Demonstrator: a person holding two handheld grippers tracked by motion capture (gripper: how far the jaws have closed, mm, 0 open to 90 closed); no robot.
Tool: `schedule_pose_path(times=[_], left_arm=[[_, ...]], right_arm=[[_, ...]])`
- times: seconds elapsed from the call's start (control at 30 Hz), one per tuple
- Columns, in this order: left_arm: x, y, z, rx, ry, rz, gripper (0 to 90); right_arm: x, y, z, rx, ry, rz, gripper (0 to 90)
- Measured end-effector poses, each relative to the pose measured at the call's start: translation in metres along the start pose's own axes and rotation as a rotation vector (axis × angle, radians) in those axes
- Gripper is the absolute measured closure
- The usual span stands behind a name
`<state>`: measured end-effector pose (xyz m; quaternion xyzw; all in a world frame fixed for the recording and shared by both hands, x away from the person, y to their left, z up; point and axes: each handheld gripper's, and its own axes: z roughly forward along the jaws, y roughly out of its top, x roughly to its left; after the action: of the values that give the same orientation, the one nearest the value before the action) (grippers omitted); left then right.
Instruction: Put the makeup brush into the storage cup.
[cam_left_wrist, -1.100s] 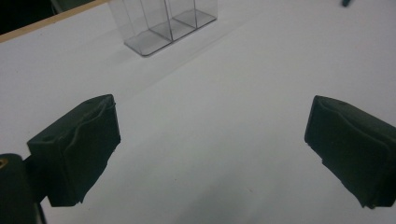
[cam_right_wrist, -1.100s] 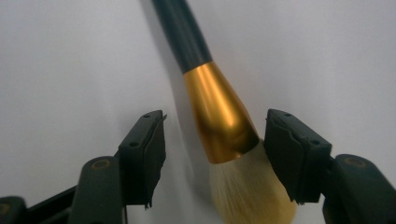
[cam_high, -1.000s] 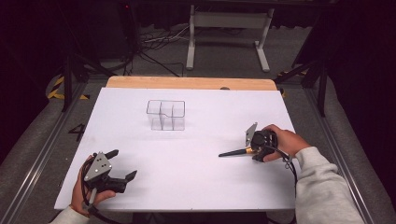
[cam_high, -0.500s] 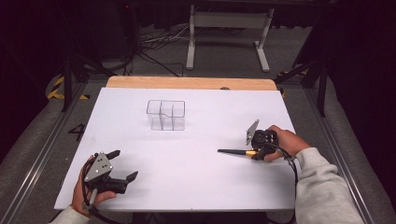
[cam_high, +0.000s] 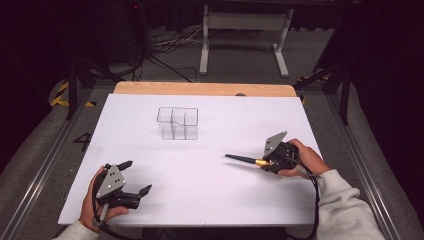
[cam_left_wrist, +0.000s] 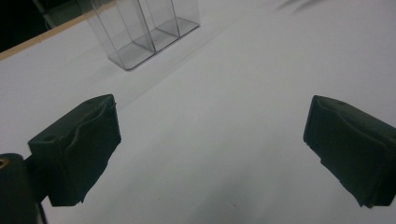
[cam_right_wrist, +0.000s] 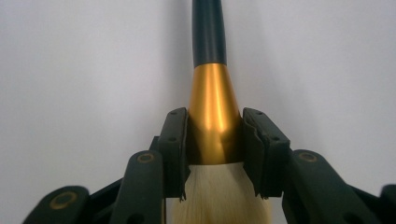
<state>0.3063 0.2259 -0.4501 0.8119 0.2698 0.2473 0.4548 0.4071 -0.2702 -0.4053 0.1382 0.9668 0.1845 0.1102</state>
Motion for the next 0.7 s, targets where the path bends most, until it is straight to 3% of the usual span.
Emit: schedule_pose_path(times=[0.03,0.07,0.17,0.33,0.4,0.43,0.47,0.5,0.6,0.7], left_arm=[[-0.001,0.001,0.000,-0.003,0.001,0.010,4.4],[-0.001,0.001,0.000,-0.003,0.001,0.010,4.4],[-0.004,0.005,0.003,0.008,0.015,0.043,4.4],[-0.018,0.018,0.013,0.029,0.081,0.182,7.0],[-0.020,0.020,0.016,0.034,0.080,0.205,6.9],[-0.026,0.026,0.023,0.038,0.098,0.269,6.8],[-0.029,0.028,0.026,0.034,0.097,0.298,6.8],[-0.029,0.028,0.026,0.034,0.097,0.298,6.8],[-0.037,0.037,0.036,0.027,0.100,0.367,6.7],[-0.044,0.043,0.046,0.012,0.107,0.430,7.0]], right_arm=[[0.000,0.001,-0.005,-0.056,-0.016,0.027,63.0],[0.000,0.001,-0.005,-0.056,-0.016,0.027,63.0],[0.003,0.005,-0.013,-0.140,-0.040,0.079,63.0],[0.011,0.016,-0.024,-0.274,-0.061,0.182,63.0],[0.014,0.021,-0.026,-0.327,-0.040,0.224,63.0],[0.016,0.025,-0.026,-0.352,-0.033,0.240,63.0],[0.018,0.028,-0.026,-0.369,-0.021,0.252,63.0],[0.020,0.031,-0.025,-0.384,-0.010,0.264,63.0],[0.025,0.038,-0.024,-0.410,0.000,0.292,63.0],[0.031,0.050,-0.019,-0.438,0.050,0.331,63.0]])
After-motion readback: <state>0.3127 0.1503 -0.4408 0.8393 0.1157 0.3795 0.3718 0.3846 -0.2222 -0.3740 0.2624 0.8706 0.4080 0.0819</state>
